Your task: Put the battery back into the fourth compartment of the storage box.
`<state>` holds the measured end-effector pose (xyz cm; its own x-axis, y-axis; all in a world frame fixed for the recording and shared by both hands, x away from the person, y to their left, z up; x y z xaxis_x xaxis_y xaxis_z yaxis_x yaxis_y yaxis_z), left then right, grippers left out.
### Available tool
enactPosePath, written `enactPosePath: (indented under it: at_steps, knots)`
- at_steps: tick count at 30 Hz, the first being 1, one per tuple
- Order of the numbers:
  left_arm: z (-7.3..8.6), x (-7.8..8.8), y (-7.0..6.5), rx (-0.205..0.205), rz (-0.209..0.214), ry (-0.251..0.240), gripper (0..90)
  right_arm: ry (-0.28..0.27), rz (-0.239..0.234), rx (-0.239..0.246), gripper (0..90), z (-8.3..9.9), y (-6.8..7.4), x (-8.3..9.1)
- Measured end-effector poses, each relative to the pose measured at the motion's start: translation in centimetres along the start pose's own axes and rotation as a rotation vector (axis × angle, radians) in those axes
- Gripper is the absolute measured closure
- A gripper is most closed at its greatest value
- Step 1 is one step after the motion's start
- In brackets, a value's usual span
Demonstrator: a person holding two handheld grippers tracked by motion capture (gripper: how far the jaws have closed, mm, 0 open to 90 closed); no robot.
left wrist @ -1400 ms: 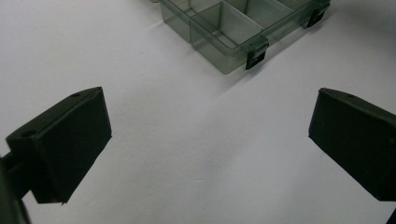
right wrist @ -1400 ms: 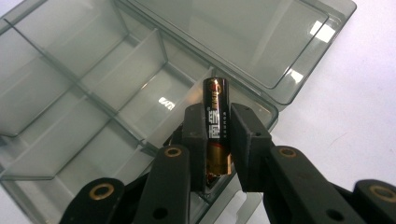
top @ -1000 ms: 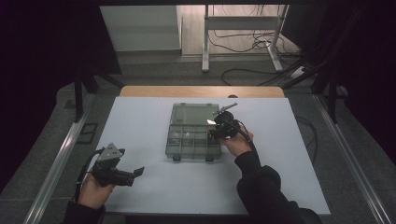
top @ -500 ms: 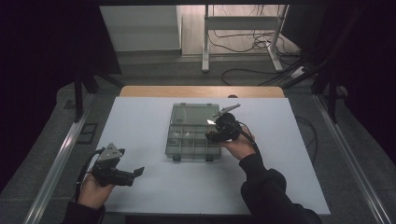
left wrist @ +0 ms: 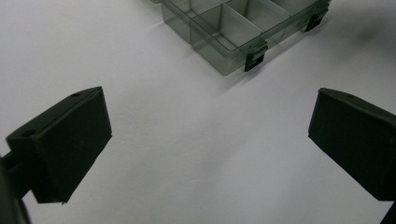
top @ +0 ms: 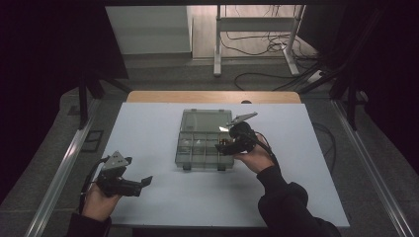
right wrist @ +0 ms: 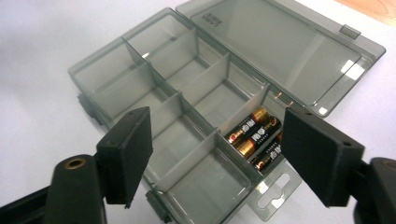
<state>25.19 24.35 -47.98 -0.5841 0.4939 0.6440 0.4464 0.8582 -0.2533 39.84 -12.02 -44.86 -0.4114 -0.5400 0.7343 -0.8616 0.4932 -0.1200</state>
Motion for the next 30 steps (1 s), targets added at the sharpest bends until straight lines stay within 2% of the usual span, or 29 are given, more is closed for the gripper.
enactPosePath:
  at_steps: [11,19,24,30]
  knots:
    - [0.0,0.2,-0.1,-0.01,-0.006,-0.008,0.0,-0.049,0.011,0.027,11.8,-0.1,0.9,1.8]
    - [-0.1,0.4,-0.2,-0.008,-0.01,-0.014,0.0,-0.032,0.013,0.058,1.8,0.8,1.8,2.7]
    - [0.0,0.5,-0.2,-0.01,-0.012,-0.02,0.0,-0.039,0.014,0.073,0.0,1.2,2.5,3.6]
    - [-0.1,0.7,-0.3,-0.013,-0.02,-0.027,0.3,-0.059,0.041,0.083,0.0,1.6,3.1,4.5]
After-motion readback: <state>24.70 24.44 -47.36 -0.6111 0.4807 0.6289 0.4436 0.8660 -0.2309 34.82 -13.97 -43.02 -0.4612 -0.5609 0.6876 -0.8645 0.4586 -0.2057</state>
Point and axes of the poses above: each handheld gripper's, and its own axes: x roughly backward along the jaws, z roughly out of its underside, y roughly to its left, the point moved 1 cm from there along -x, roughly forward along the jaws, and after that the axes turned 14 degrees about x, right-handed, at the moved point
